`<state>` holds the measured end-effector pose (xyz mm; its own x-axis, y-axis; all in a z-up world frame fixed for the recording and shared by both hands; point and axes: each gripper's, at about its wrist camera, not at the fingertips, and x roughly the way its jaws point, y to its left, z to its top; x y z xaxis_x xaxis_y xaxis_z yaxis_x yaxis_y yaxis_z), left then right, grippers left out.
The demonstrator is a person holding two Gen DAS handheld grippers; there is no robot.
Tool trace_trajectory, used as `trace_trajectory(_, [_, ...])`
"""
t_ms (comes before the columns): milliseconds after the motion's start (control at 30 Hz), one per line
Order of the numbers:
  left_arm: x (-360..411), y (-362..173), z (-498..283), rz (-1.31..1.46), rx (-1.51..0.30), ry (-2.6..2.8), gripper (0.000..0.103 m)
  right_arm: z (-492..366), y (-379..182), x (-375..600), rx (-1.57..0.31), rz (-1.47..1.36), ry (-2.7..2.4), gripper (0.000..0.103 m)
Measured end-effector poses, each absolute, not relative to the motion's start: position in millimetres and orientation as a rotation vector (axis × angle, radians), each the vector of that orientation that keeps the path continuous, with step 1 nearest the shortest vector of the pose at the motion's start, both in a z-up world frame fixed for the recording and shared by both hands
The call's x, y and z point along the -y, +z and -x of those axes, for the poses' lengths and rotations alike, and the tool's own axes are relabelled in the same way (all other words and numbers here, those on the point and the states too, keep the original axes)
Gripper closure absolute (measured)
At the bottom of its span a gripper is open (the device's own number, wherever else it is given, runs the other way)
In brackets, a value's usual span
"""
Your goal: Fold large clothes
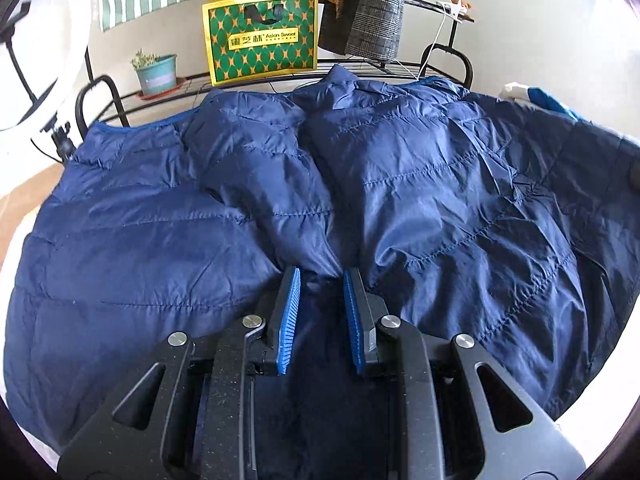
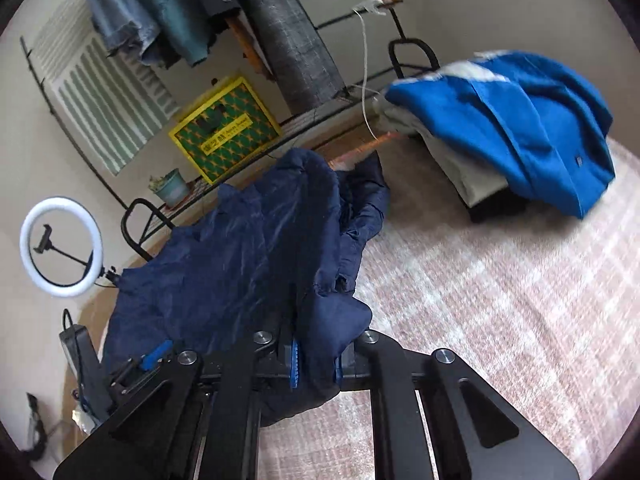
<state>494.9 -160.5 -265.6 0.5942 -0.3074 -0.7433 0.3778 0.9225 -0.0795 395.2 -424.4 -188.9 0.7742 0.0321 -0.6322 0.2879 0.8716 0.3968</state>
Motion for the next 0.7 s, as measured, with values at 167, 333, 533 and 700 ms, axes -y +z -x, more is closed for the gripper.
trace_trajectory(167, [126.7,-251.5,-489.1,0.081,-0.879,-0.435,0.082,-397.7,-151.7,395.5,-0.619,-0.390,-0.092,0.094])
trace_trajectory(333, [61.4,-220.1,-465.1,0.170,-0.815,-0.394,0.082,-409.1,-129.0,352.6,-0.594,-0.263,-0.028,0.094])
trace_trajectory(533, [-57.2,-191.4,-436.6,0.302,-0.751,-0.237,0.082,-422.9,-108.3,294.1,-0.565,-0.154,0.073,0.094])
trace_trajectory(700, [-134.5,-185.2,-411.5,0.359,-0.719,-0.117,0.082,-432.9,-99.3,233.9,-0.550,-0.046,0.162,0.094])
